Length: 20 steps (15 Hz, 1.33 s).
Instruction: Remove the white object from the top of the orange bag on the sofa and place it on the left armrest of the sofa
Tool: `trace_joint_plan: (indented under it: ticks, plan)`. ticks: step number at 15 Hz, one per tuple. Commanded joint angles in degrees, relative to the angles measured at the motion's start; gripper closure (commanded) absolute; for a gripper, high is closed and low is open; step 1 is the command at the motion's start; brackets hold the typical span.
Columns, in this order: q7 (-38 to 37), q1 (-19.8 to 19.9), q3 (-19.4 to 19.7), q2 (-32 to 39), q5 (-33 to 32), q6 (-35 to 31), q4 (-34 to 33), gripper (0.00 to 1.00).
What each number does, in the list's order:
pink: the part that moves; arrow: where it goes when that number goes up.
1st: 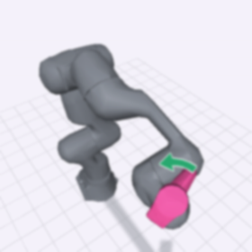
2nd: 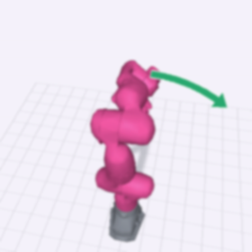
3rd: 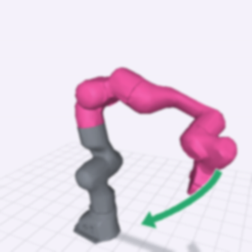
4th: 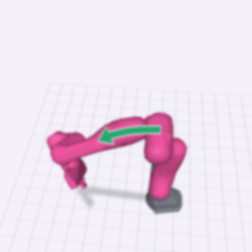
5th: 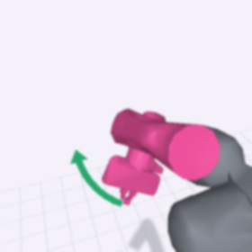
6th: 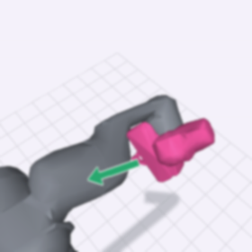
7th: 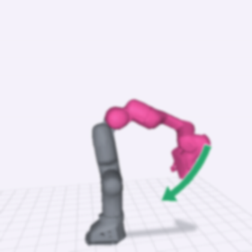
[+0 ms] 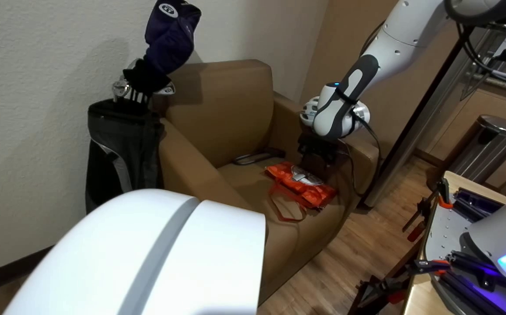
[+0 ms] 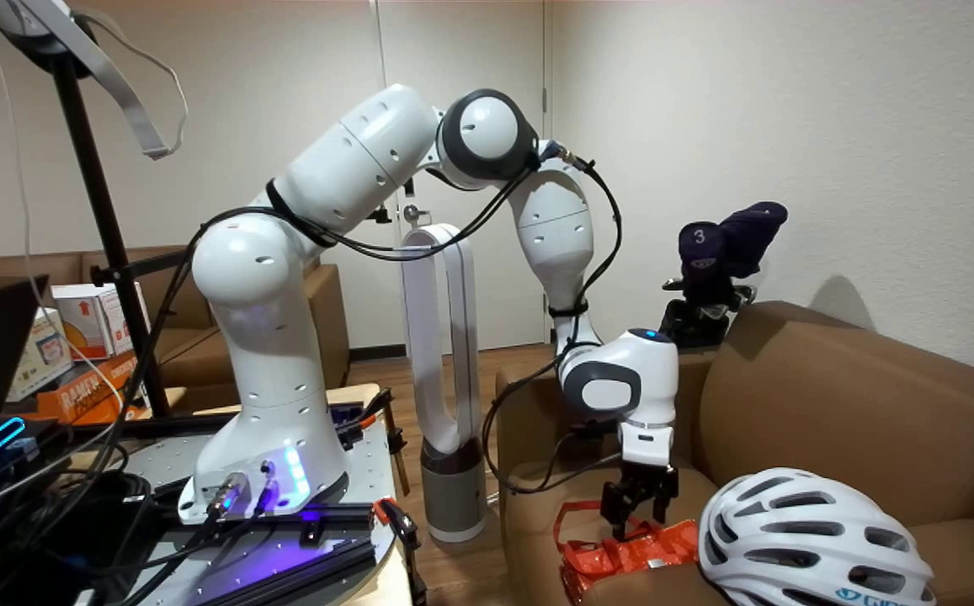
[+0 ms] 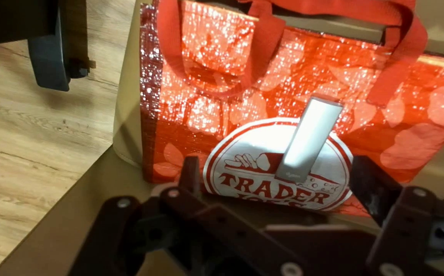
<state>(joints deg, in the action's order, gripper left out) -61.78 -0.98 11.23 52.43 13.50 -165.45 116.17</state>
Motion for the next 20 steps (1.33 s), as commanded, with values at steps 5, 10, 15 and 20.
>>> trace_joint_plan:
  ticks: [5, 10, 15, 20]
  plan:
    - [-0.12, -0.59, 0.52, 8.39, 1.65, -3.03, -11.67, 0.00]
    - [0.90, 1.31, -0.45, 11.15, 2.42, -1.42, -13.72, 0.00]
    - [1.59, 4.97, -2.45, 11.62, 4.26, 0.01, -12.43, 0.00]
    - [2.96, 8.31, -3.98, 14.21, 4.61, 0.70, -15.72, 0.00]
